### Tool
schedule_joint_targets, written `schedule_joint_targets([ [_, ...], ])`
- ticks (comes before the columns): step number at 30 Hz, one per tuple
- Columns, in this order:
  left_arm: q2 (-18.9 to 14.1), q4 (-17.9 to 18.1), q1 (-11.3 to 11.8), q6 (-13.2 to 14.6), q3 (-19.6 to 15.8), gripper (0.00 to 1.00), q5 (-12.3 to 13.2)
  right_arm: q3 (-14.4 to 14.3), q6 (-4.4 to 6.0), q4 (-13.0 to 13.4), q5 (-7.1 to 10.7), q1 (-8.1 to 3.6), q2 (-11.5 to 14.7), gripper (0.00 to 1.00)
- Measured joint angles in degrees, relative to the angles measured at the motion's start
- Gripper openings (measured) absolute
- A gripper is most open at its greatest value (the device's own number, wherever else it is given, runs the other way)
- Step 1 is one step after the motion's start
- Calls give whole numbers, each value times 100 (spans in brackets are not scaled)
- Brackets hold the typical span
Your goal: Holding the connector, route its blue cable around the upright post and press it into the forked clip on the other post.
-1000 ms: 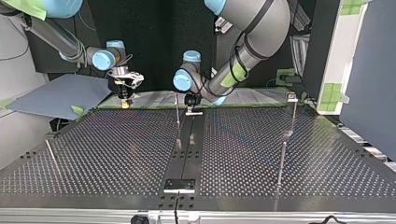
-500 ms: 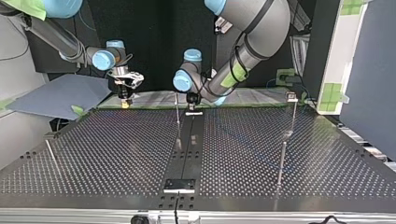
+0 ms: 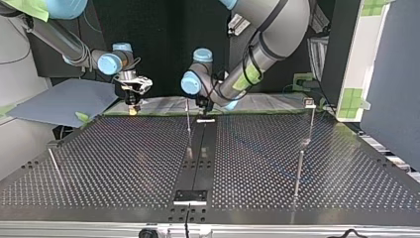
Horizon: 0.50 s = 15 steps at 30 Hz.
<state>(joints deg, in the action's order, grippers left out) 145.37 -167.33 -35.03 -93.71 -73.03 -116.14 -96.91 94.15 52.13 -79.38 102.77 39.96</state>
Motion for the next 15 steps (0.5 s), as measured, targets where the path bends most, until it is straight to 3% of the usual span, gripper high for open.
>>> schedule_joint_targets([
  [15, -677, 635, -219, 312, -677, 100, 213, 4, -1, -62, 5, 1, -2, 0],
])
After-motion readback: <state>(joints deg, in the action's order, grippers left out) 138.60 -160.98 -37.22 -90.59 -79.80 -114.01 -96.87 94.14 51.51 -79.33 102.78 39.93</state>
